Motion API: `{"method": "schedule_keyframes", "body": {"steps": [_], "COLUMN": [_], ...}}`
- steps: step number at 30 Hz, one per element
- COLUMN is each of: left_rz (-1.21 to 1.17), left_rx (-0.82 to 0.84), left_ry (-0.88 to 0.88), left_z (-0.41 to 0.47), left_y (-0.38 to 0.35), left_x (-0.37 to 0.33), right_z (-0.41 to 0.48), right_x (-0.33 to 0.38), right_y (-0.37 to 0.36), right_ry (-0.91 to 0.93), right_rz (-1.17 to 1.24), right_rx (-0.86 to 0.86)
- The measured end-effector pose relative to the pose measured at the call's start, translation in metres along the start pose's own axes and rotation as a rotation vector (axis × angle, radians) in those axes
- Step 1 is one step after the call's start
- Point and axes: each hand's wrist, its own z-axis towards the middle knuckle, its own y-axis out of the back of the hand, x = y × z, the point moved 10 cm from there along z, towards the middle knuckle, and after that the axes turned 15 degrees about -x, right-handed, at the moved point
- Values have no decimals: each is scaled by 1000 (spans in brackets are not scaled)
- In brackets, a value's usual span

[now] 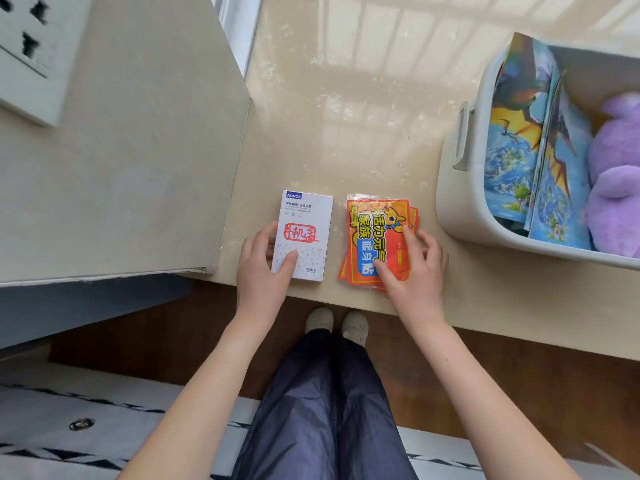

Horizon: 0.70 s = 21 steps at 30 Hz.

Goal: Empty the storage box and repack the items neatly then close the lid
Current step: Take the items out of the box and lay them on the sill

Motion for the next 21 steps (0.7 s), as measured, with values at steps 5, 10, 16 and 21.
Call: {"method": "schedule_keyframes", "body": {"steps": [5, 10, 16, 21], "left_rz": [102, 201, 252, 215], "left_rx": [-7, -19, -68, -78], "left_ry": [-147, -421, -759, -840], "left_z": [-8, -33, -79, -112], "left_y": [34, 91, 161, 188], "left_x": [-50, -136, -246, -289], "right_z": [2, 9, 22, 10], "right_x": [50, 124, 186, 188], "right_y": [44, 127, 243, 306], "right_ry": [137, 292, 395, 394], "right_rz": [16, 65, 42, 9], "right_rx": [2, -38, -165, -287]}}
